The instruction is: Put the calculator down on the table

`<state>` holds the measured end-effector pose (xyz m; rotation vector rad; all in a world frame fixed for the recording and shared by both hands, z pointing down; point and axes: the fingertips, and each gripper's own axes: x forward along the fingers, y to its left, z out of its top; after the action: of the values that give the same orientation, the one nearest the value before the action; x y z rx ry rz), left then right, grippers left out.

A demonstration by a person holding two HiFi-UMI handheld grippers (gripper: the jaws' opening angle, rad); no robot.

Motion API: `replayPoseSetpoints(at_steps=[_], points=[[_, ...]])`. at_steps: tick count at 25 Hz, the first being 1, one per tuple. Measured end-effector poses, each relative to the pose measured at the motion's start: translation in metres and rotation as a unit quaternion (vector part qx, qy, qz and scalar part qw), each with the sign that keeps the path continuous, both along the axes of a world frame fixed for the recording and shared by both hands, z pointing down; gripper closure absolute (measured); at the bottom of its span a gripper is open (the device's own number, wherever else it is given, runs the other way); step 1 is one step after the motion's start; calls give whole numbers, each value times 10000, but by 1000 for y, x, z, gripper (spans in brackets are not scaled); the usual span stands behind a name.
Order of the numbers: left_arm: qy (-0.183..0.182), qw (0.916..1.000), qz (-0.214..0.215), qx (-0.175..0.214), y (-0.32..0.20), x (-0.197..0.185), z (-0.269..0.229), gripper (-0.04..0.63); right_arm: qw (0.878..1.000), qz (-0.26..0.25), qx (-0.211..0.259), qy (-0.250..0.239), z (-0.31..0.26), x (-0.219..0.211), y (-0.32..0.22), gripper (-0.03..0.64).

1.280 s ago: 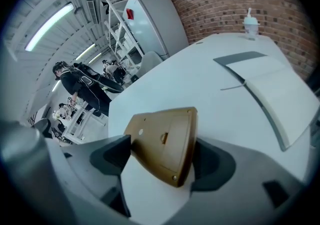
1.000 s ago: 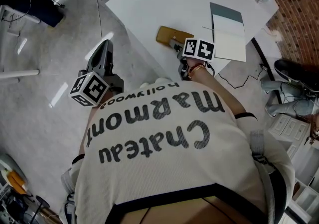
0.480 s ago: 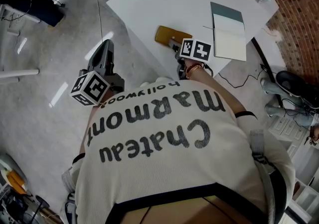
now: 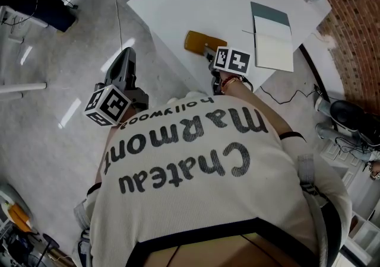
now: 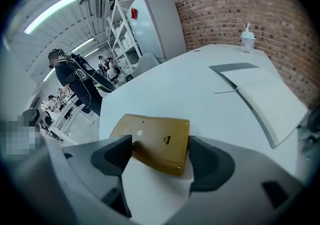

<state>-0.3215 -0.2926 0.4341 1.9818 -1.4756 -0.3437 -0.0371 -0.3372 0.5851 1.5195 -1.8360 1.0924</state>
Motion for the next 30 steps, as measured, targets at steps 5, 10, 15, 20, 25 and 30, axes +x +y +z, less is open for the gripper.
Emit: replayPoseSetpoints(at_steps=[5, 10, 15, 20, 25, 30], points=[[-5, 10000, 3, 5, -1, -1, 0, 594, 10000, 8, 44, -3, -1, 1, -2, 253], [-140, 9998, -18, -152, 1, -3, 5, 594, 10000, -6, 52, 4, -1, 0, -3, 255], [-156, 9996, -33, -239, 4, 4, 10, 594, 10000, -53, -49, 7, 1, 1, -4, 255], [-279, 9990, 11, -353, 7, 20, 18, 594, 9999, -93, -66, -8, 0, 3, -2, 255], [-274, 9985, 211, -418, 19, 53, 18, 594, 9999, -132, 26, -12, -1, 12, 2, 255], [-460, 9984, -76, -318, 32, 73, 7, 594, 9994, -336, 70, -94, -1, 13, 5, 261]])
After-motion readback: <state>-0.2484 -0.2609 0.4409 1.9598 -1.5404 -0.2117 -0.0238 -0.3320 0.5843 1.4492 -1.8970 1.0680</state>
